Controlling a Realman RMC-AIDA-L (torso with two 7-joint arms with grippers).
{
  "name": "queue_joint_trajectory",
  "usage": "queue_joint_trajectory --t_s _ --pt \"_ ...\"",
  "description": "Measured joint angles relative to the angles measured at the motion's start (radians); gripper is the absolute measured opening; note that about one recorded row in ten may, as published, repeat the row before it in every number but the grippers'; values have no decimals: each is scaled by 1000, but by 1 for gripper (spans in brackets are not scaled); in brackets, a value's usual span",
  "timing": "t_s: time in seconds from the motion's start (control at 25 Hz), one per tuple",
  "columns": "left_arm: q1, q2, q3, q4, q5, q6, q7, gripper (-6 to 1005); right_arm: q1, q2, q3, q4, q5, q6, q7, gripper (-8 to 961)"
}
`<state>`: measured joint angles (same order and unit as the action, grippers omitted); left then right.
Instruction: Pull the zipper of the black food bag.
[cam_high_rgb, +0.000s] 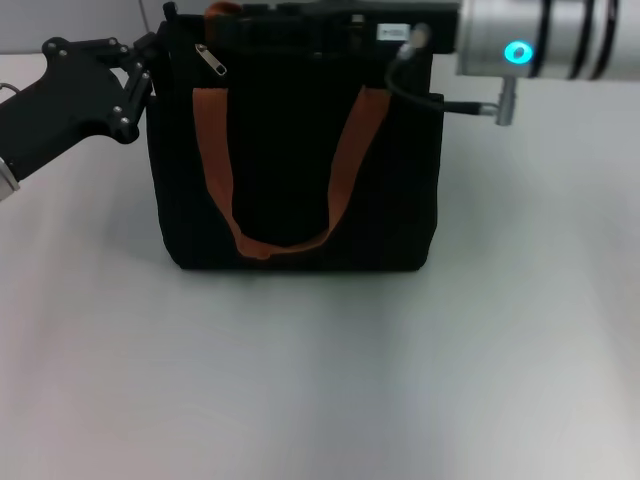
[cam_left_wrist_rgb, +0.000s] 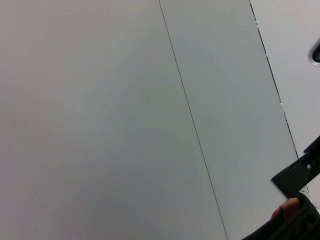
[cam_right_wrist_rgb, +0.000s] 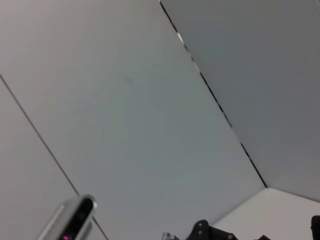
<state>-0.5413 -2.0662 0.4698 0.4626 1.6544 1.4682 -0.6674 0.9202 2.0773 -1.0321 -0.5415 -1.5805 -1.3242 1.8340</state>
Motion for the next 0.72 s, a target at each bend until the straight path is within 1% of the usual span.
queue_joint_trajectory --t_s 0.12,0.28,0.48,0.72 --pt "-6 1 0 0 0 0 -1 29 19 -1 -42 -32 -28 54 53 764" --pt "-15 3 1 1 -1 -1 -9 30 49 -2 -46 -47 -112 96 126 695" --pt "-19 6 1 7 -1 -2 -34 32 55 -2 -45 -74 -153 101 165 468" --pt "-20 7 1 16 -1 -3 -58 34 71 -2 -47 -76 -190 105 182 458"
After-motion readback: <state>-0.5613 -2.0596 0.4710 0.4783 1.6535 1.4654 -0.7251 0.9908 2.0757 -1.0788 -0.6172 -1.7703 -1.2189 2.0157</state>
